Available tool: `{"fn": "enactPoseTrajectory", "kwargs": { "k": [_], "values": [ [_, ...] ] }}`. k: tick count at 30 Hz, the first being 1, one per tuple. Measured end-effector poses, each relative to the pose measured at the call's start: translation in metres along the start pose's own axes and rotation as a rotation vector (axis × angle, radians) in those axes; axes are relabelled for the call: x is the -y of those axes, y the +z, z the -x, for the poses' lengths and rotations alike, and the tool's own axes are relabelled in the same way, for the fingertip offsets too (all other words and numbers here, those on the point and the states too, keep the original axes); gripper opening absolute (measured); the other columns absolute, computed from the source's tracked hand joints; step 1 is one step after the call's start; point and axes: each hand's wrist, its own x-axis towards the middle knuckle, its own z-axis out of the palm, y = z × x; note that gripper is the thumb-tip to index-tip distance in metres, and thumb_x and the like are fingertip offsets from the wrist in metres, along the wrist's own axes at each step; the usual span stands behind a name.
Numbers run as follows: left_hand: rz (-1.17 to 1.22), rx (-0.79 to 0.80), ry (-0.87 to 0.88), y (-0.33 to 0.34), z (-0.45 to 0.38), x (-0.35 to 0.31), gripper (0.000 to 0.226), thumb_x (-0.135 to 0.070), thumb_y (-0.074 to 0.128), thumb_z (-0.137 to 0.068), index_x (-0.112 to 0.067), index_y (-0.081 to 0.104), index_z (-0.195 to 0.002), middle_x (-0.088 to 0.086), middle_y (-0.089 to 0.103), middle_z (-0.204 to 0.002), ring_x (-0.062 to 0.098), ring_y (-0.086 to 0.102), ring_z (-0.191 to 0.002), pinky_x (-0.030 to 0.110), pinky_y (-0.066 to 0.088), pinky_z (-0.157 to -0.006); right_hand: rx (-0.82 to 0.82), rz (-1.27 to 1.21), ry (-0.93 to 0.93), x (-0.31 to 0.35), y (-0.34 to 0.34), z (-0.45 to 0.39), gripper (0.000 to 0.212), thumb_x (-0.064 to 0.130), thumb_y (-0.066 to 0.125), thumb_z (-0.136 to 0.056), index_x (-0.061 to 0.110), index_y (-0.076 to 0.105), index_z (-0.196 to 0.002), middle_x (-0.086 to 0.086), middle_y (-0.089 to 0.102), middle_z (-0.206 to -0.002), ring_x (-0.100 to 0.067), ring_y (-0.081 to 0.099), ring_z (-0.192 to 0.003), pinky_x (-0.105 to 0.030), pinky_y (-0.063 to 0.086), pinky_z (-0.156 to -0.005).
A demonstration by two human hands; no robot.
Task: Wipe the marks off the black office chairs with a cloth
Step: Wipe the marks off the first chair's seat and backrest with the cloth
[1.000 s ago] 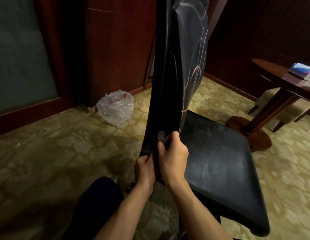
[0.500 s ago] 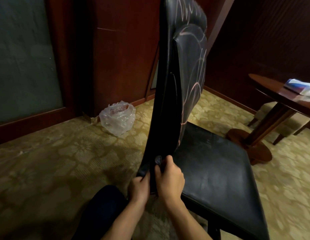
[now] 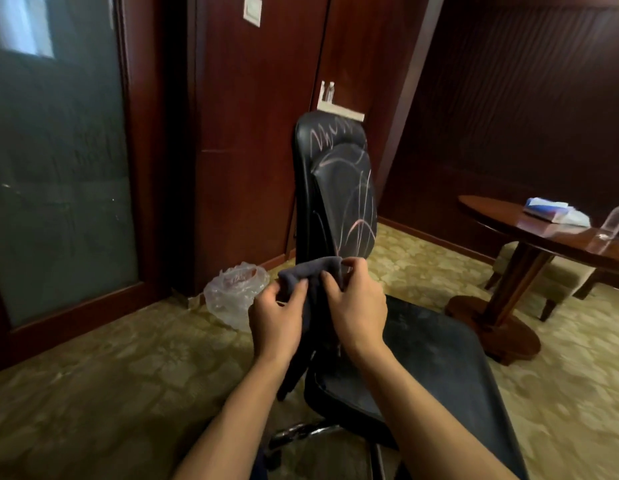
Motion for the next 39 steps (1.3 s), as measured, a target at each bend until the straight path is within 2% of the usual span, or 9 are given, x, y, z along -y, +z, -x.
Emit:
{"fn": "enactPoseTrajectory", "kwargs": {
  "k": [4,8,14,20,22,25,31,36,39],
  "values": [
    [-0.010,-0.036,0.151,-0.007,-0.014,-0.037,0.015,-0.035,0.068,-0.091,-0.020,0.069,-0.093,-0.006,0.072,-0.083,0.006,0.068,-0.082,0.028,0.052,-0.072,-0.017,-0.076,-0.045,0.024,-0.014,-0.019,0.033,0.045,0.063,-0.090,0.020,0.057,-0.109,-0.003,0.070,-0.097,-0.027,0.066,-0.093,-0.043,0.053,-0.078],
    [-0.044,-0.056,0.224,-0.003,-0.033,-0.072,0.004,-0.027,0.067,-0.093,-0.024,0.066,-0.091,-0.015,0.066,-0.078,-0.011,0.063,-0.076,0.007,0.044,-0.064,-0.038,-0.216,-0.092,0.039,-0.022,-0.042,0.027,0.042,0.066,-0.088,0.020,0.057,-0.100,0.000,0.068,-0.087,-0.024,0.066,-0.086,-0.045,0.053,-0.075],
    [-0.084,-0.170,0.389,0.014,-0.094,-0.109,0.020,-0.038,0.072,-0.081,-0.019,0.069,-0.086,-0.005,0.072,-0.081,0.014,0.070,-0.080,0.042,0.056,-0.072,-0.098,-0.347,-0.237,0.062,-0.031,-0.106,0.017,0.027,0.067,-0.090,0.016,0.054,-0.094,0.003,0.061,-0.074,-0.023,0.061,-0.075,-0.040,0.048,-0.068],
    [-0.172,-0.343,0.546,0.038,-0.146,-0.147,0.030,-0.041,0.075,-0.082,-0.019,0.056,-0.089,-0.007,0.064,-0.083,0.011,0.062,-0.078,0.029,0.049,-0.069,-0.069,-0.441,-0.378,0.096,-0.024,-0.196,0.010,0.024,0.066,-0.091,0.019,0.061,-0.100,0.016,0.055,-0.069,-0.001,0.057,-0.066,-0.024,0.042,-0.063],
    [-0.218,-0.339,0.552,0.039,-0.159,-0.147,0.033,-0.044,0.074,-0.081,-0.022,0.052,-0.091,-0.010,0.061,-0.082,0.008,0.059,-0.074,0.024,0.044,-0.064,-0.032,-0.441,-0.450,0.097,-0.014,-0.220,0.011,0.022,0.066,-0.091,0.017,0.062,-0.101,0.019,0.052,-0.065,0.006,0.054,-0.063,-0.013,0.038,-0.058],
    [-0.276,-0.267,0.599,0.038,-0.175,-0.150,0.027,-0.043,0.070,-0.086,-0.020,0.057,-0.092,-0.006,0.065,-0.083,0.012,0.064,-0.076,0.029,0.047,-0.064,0.023,-0.407,-0.551,0.096,0.000,-0.247,0.013,0.023,0.066,-0.093,0.015,0.062,-0.102,0.023,0.049,-0.066,0.009,0.051,-0.064,-0.008,0.038,-0.061],
    [-0.358,-0.185,0.415,0.038,-0.192,-0.157,0.022,-0.038,0.066,-0.089,-0.020,0.068,-0.100,-0.009,0.068,-0.091,0.004,0.065,-0.083,0.029,0.052,-0.068,0.226,-0.304,-0.598,0.101,0.010,-0.276,0.015,0.018,0.063,-0.094,0.010,0.061,-0.107,0.004,0.062,-0.088,-0.015,0.060,-0.081,-0.028,0.045,-0.073],
    [-0.315,-0.156,0.174,0.049,-0.217,-0.158,0.035,-0.045,0.066,-0.090,-0.018,0.072,-0.110,-0.007,0.074,-0.100,0.006,0.070,-0.093,0.041,0.058,-0.077,0.592,-0.219,-0.542,0.103,0.000,-0.308,0.040,0.004,0.062,-0.088,0.014,0.058,-0.126,-0.006,0.061,-0.111,-0.018,0.059,-0.102,-0.024,0.044,-0.088],
    [-0.403,-0.150,0.025,0.058,-0.239,-0.165,0.032,-0.045,0.069,-0.087,-0.020,0.072,-0.106,-0.002,0.074,-0.100,0.017,0.070,-0.094,0.041,0.057,-0.079,0.617,-0.183,-0.476,0.106,-0.008,-0.330,0.044,0.001,0.063,-0.086,0.015,0.059,-0.127,-0.005,0.061,-0.111,-0.018,0.058,-0.102,-0.018,0.040,-0.085]
  ]
}}
